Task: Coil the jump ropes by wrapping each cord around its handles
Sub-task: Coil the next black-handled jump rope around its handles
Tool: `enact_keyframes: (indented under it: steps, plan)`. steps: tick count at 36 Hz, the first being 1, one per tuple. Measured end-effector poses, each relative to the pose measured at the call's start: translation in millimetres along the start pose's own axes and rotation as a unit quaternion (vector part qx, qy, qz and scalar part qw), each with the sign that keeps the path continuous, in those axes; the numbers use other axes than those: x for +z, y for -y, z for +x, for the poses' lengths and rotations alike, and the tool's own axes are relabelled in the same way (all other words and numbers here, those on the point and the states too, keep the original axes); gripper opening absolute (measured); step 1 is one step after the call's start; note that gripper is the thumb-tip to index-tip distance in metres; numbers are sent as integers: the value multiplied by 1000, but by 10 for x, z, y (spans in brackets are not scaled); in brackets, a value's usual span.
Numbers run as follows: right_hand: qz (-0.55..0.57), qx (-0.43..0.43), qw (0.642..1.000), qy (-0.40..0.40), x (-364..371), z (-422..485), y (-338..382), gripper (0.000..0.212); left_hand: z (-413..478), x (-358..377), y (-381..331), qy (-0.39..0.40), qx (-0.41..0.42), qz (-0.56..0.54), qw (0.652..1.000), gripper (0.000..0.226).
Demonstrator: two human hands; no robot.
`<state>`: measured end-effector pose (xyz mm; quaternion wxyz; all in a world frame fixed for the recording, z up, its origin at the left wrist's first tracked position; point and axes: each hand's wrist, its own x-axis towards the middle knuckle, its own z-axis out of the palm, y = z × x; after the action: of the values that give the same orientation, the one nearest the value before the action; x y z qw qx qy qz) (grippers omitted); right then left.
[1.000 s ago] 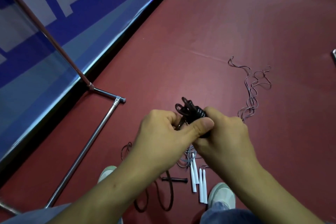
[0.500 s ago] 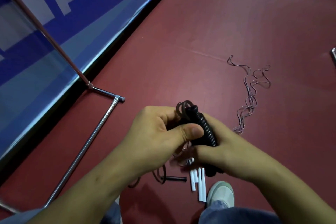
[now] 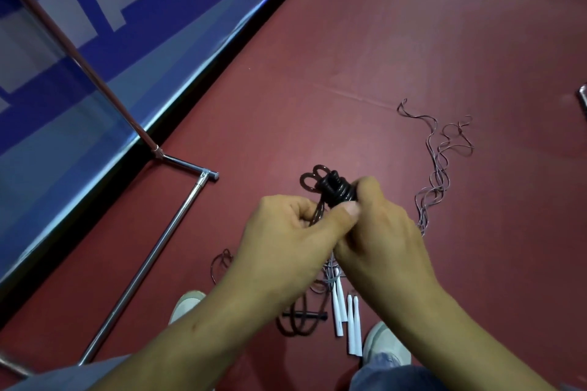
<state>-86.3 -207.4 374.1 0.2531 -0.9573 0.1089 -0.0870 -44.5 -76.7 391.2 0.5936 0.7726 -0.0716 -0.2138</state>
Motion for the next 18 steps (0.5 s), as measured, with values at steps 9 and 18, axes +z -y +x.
enact_keyframes:
  steps: [9,18]
  plan:
    - [173,-34,977,123,15,-125,51,29,15,-73,5,-63,31,42,997,44]
    - [225,11,965,133,-86,-1,-199,46,19,-168,34,-72,75,112,988,45]
